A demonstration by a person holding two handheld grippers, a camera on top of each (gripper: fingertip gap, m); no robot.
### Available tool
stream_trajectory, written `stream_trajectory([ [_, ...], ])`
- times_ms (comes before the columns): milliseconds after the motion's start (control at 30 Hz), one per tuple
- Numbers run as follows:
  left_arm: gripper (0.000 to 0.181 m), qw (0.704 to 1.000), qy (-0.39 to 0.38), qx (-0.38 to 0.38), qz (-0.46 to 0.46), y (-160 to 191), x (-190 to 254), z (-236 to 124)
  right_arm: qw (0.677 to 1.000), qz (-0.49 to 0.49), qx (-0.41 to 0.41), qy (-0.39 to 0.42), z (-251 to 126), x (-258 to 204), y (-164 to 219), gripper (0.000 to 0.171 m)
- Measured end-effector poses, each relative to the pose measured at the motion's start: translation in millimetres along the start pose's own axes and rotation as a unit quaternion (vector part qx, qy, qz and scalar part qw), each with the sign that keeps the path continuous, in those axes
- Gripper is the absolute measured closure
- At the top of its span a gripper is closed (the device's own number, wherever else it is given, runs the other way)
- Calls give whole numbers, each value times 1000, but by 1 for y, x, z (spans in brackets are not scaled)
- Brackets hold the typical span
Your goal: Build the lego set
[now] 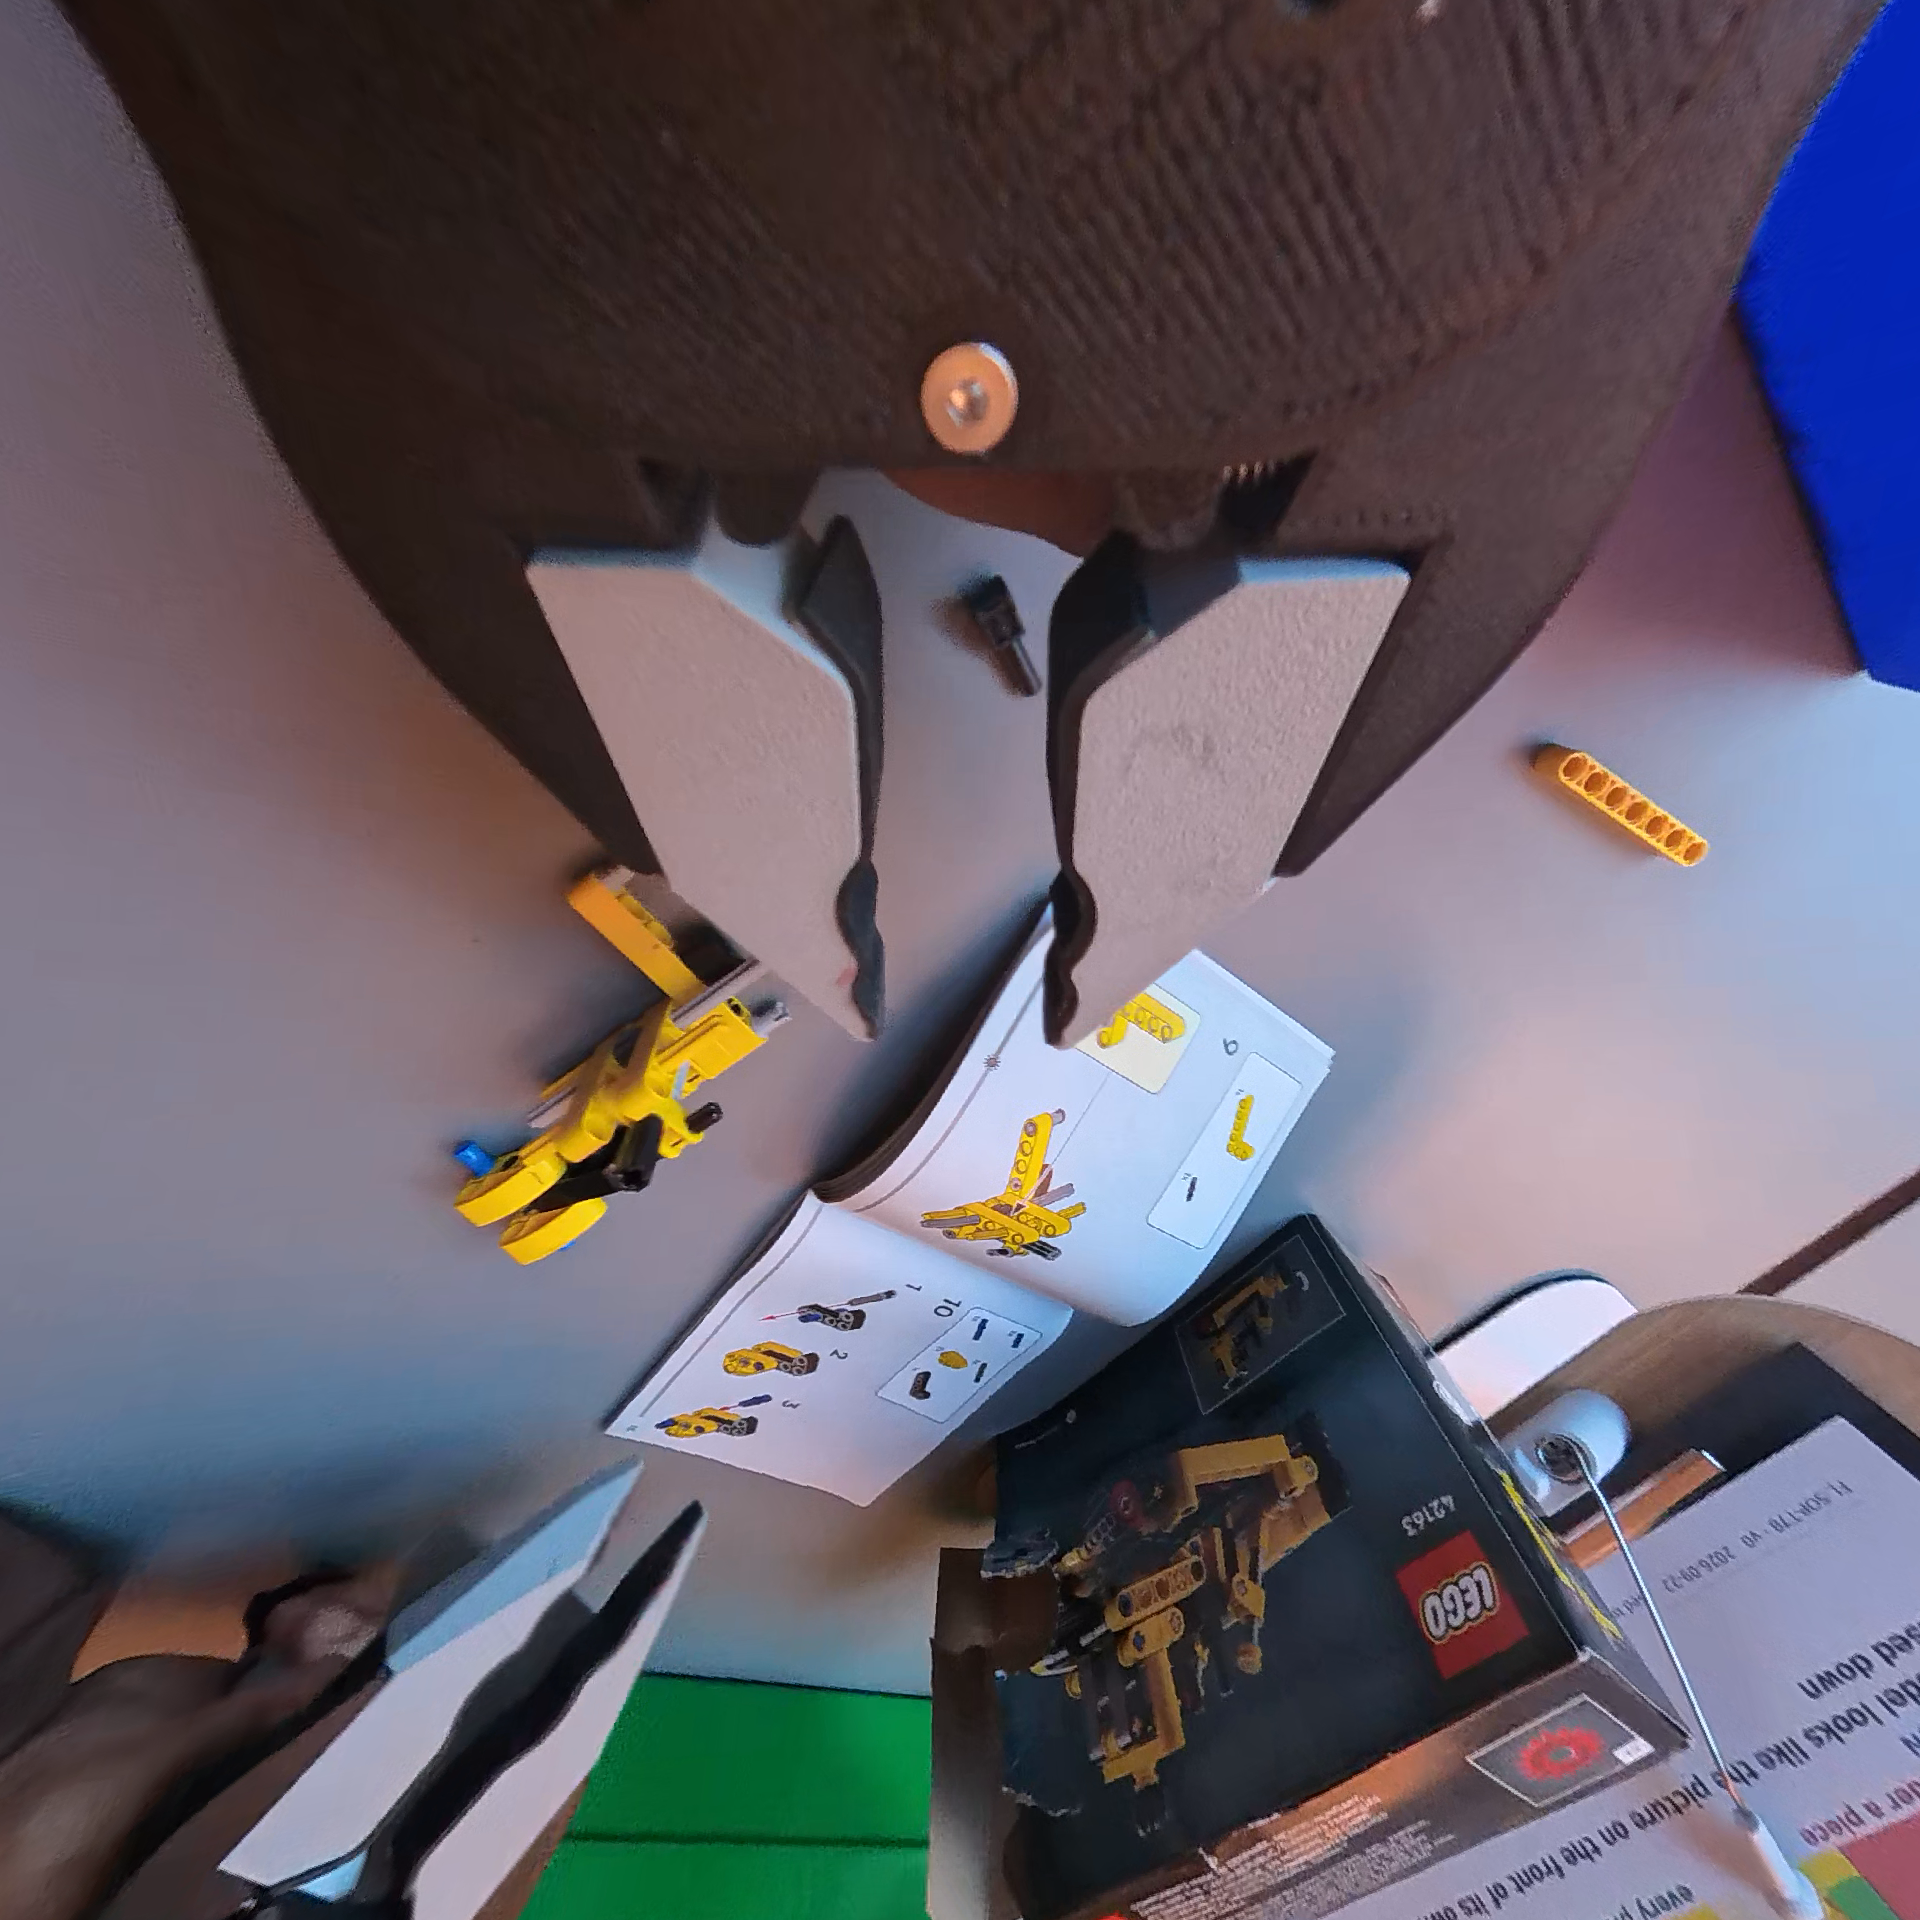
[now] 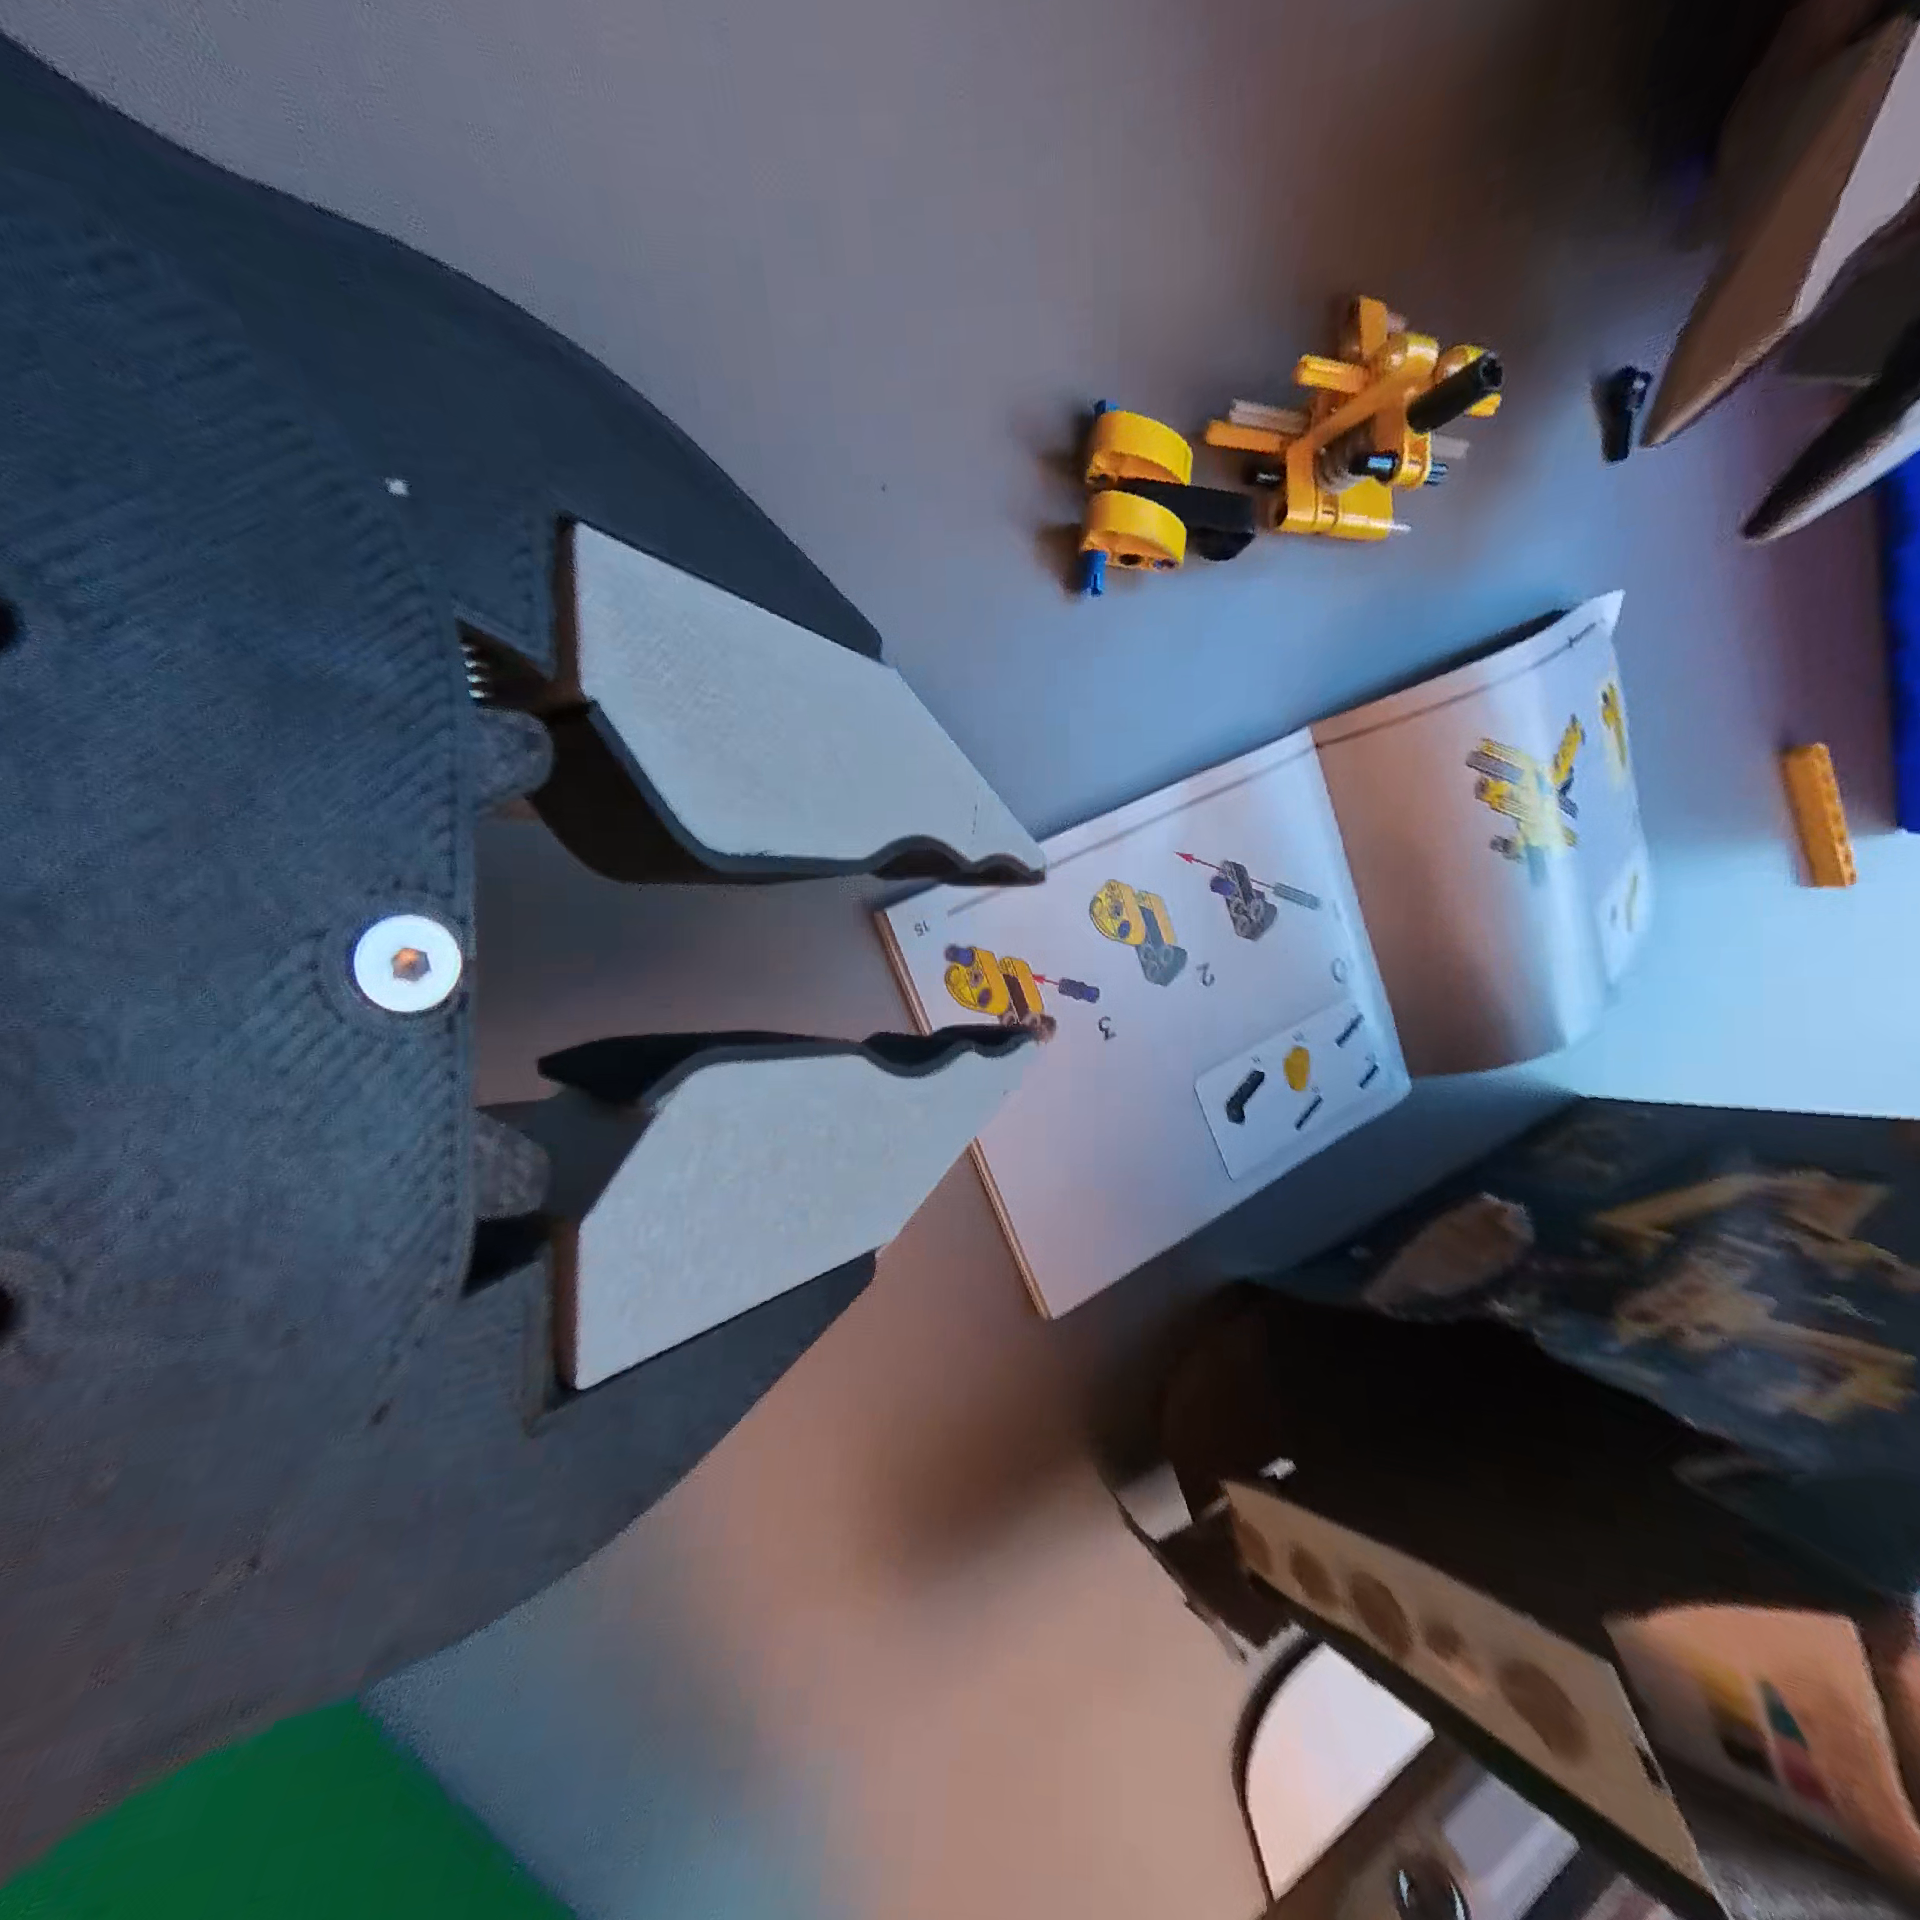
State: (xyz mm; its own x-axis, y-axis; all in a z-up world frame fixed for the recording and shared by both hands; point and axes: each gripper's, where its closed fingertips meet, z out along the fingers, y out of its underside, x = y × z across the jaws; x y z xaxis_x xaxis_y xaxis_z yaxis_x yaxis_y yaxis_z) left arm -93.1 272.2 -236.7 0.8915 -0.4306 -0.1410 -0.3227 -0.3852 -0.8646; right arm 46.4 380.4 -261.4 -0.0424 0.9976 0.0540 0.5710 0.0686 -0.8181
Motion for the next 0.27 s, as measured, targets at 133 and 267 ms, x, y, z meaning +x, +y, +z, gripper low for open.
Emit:
stream_trajectory([
  [133, 158, 1000, -15, 20, 12, -12, -10, 0, 999, -2, -31, -13, 7, -4, 9, 143],
  [267, 158, 999, 35, 9, 21, -38, 1, 10, 999, 5, -46, -18, 10, -4, 13, 139],
])
